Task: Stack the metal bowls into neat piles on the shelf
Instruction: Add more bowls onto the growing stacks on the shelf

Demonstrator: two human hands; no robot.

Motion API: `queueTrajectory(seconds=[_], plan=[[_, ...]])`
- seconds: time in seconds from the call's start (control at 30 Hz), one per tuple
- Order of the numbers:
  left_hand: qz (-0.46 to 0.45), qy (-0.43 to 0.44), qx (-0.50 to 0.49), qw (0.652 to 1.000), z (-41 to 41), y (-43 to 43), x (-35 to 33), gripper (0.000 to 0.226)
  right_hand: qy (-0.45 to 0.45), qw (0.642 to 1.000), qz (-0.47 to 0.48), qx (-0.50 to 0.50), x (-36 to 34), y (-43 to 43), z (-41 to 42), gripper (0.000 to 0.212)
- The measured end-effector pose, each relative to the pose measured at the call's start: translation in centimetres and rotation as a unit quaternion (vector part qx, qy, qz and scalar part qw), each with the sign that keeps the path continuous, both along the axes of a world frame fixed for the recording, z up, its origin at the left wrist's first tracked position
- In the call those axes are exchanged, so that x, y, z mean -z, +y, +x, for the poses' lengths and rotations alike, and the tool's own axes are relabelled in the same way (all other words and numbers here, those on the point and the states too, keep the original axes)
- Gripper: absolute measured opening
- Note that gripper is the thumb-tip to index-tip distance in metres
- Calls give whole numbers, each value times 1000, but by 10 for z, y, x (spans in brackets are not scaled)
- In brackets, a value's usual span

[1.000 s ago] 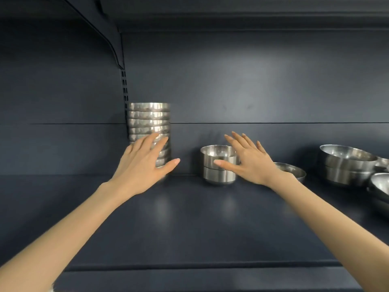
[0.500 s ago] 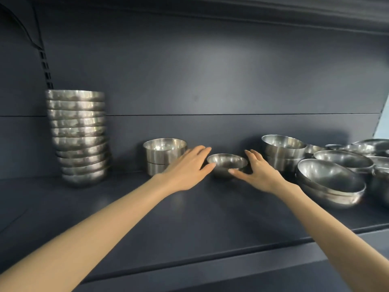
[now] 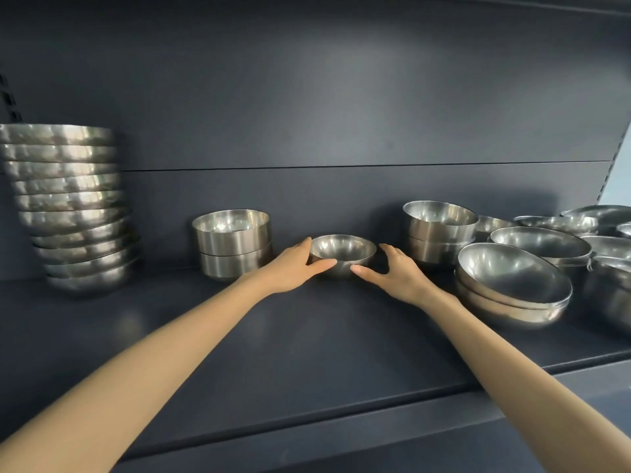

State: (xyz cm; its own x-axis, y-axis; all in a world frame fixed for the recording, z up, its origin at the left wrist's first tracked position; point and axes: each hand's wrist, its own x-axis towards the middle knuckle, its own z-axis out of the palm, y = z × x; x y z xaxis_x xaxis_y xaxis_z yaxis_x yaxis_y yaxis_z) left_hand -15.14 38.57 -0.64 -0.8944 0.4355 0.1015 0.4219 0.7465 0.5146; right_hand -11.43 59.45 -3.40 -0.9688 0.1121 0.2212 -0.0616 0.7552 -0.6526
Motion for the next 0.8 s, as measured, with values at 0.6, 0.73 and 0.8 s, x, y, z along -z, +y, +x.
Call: queueTrajectory(seconds=[0.6, 0.73, 0.8], plan=[[373, 121, -28, 920, 2, -2, -60, 76, 219, 918, -310, -114, -71, -38, -3, 67], [391, 169, -59, 903, 17, -33, -90, 85, 231, 900, -326, -172, -103, -71, -10, 53], [403, 184, -63, 894, 25, -55, -103, 68, 234, 895, -325, -197, -117, -93, -16, 54]])
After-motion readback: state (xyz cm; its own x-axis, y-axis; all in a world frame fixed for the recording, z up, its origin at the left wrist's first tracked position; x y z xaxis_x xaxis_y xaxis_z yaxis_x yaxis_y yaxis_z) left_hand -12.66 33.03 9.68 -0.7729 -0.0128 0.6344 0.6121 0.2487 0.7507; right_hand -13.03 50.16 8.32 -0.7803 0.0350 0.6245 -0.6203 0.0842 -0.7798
